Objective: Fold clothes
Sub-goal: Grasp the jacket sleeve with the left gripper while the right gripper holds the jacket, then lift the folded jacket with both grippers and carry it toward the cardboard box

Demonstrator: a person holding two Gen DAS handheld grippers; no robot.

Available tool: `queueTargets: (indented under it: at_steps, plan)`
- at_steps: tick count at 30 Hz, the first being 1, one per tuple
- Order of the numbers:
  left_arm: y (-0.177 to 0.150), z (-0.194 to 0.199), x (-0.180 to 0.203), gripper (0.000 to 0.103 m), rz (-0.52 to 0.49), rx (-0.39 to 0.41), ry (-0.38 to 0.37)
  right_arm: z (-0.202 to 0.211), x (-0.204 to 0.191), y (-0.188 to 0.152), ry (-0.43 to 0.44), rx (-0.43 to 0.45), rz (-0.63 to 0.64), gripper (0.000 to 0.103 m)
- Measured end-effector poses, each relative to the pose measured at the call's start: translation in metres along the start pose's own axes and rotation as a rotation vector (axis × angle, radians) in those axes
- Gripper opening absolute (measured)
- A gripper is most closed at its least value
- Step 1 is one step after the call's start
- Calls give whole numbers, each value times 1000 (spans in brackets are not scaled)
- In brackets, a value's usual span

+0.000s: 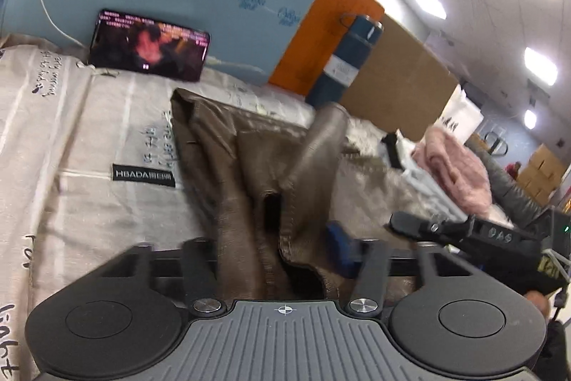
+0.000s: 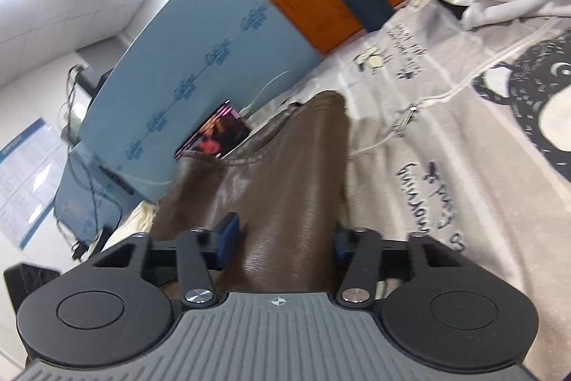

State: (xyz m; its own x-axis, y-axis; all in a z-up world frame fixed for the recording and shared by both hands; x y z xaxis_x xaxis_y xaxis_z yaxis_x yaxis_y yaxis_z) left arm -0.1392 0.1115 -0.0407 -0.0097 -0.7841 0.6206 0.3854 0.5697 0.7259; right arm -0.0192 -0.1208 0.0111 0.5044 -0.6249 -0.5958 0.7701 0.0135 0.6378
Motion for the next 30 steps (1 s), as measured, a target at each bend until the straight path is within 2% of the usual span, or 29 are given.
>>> queueTargets:
  at_steps: [5,6,12,14,19,22,28,30]
  plan:
    - [1,6,10,22,-58,45,36,20,2,5,20,77,15,23]
    - [2,5,17,20,-80,49,24,26,3,6,30,97,19,21]
    - [13,-15,70,18,-219,66,-50,64,7,15,89,217,42,18]
    - [19,-29,91,18,-274,72,-87,84,14,24,93,283,39,18]
    - [43,-80,142,18,-394,92,-190,131,39,54,71,486,43,18]
    - [55,-123,169,18,-433,96,-243,149,62,82,45,556,-23,18]
    - [78,-208,223,18,-511,102,-348,172,99,143,-65,713,-51,18]
    - [86,-236,241,18,-537,105,-383,172,115,158,-129,759,-52,18]
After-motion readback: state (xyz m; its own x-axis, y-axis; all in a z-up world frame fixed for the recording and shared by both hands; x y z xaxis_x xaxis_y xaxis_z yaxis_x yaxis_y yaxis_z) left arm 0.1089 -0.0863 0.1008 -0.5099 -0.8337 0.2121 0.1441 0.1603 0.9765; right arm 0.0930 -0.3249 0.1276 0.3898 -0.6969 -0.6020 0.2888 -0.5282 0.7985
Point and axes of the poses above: each gripper's, at about its wrist camera, not at the fingertips, and z roughly against the way its jaws point, x to its right, y to its top, the point moved 3 cm from there along -z, roughly the way its jaws point, and after that the axes turned 11 degrees about -y, right-handed, at the moved point
